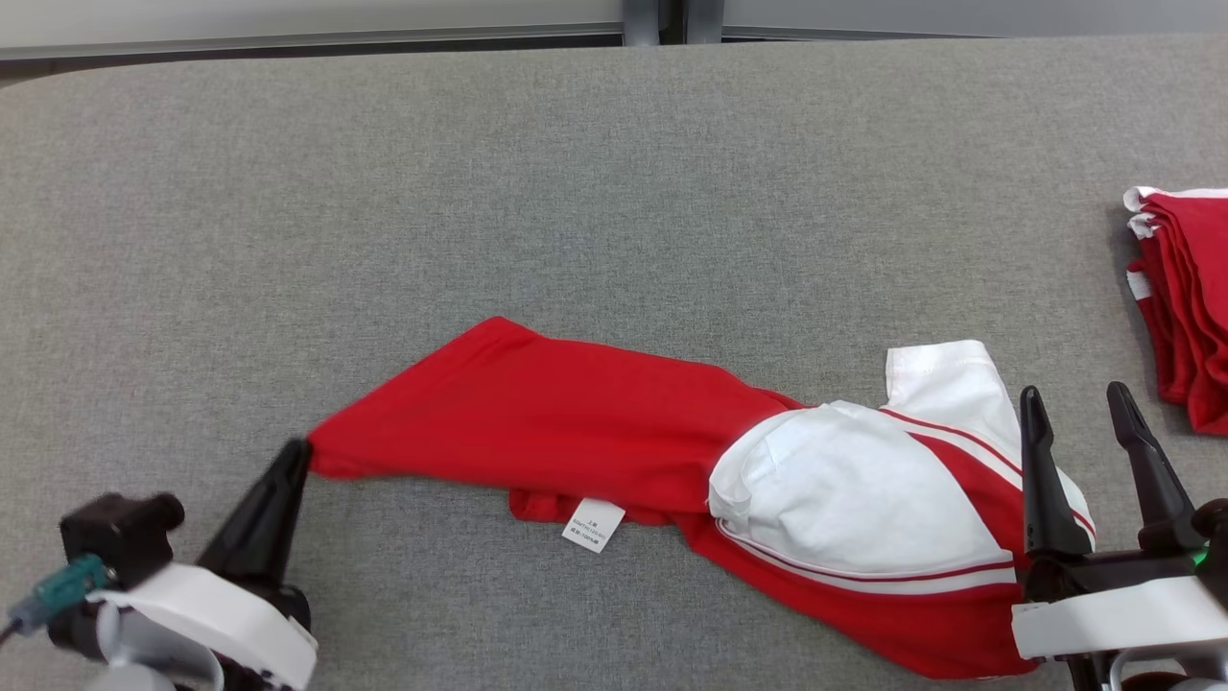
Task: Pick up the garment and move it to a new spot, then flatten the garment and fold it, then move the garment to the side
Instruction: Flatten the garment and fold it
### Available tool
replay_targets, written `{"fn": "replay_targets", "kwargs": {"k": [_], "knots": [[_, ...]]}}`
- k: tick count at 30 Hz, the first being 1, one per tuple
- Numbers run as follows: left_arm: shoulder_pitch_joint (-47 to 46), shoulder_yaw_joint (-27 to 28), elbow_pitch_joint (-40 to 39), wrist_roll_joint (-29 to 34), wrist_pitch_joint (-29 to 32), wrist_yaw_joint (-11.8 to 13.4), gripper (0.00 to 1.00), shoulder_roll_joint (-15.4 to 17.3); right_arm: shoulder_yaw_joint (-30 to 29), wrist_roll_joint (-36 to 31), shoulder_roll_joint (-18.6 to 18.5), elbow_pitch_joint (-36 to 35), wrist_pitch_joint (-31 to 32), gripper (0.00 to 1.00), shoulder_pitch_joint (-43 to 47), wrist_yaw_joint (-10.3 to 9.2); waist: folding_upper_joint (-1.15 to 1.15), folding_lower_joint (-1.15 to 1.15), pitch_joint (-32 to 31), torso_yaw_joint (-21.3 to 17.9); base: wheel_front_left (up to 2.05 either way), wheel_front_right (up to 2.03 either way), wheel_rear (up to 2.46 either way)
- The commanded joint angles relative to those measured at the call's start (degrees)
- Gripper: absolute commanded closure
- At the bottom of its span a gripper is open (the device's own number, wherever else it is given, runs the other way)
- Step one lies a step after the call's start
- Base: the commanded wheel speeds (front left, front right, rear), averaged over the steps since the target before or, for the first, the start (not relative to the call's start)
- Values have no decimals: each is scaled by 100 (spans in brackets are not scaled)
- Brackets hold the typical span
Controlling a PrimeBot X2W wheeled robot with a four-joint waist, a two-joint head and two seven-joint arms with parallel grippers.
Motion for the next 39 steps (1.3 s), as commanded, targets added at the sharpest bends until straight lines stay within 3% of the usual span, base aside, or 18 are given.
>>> {"fn": "replay_targets", "kwargs": {"k": [1,3,4,5,6,13,17,24,32,39], "knots": [[149,1,104,-184,-1,-17,100,-111,-29,-22,-9,25,35,0,-42,-2,0,0,-13,6,0,0,0],[227,-60,283,-250,-34,-74,100,-212,-51,-40,-9,33,63,0,-66,-2,0,0,-27,24,0,0,0],[222,-81,371,-279,-71,-105,82,-289,-61,-51,-9,30,71,0,-75,-2,0,0,-35,34,0,0,0],[206,-101,478,-249,-118,-127,13,-327,-57,-71,-9,24,90,0,-79,-2,0,0,-55,32,0,0,0],[167,-96,525,-250,-190,-159,0,-413,-66,-93,-9,11,106,0,-75,-2,0,0,-78,35,0,0,0],[11,411,530,349,-574,-226,0,-757,-82,-211,-9,-163,214,0,-13,-2,0,0,-290,57,0,0,0],[145,1110,165,1167,-583,-221,0,-1046,-11,-323,-10,-237,297,0,37,-2,0,0,-442,59,0,0,0],[636,1718,-123,2074,-581,-268,0,-1306,129,-468,-9,-310,475,0,196,-2,0,0,-758,14,0,0,0],[1163,1878,-117,2481,-582,-435,0,-1458,227,-451,-9,-364,671,0,610,-2,0,0,-1073,-3,0,0,0],[1383,1859,-206,2573,-582,-369,0,-1516,238,-369,-9,-407,712,0,739,-2,0,0,-1136,-23,0,0,0]]}}
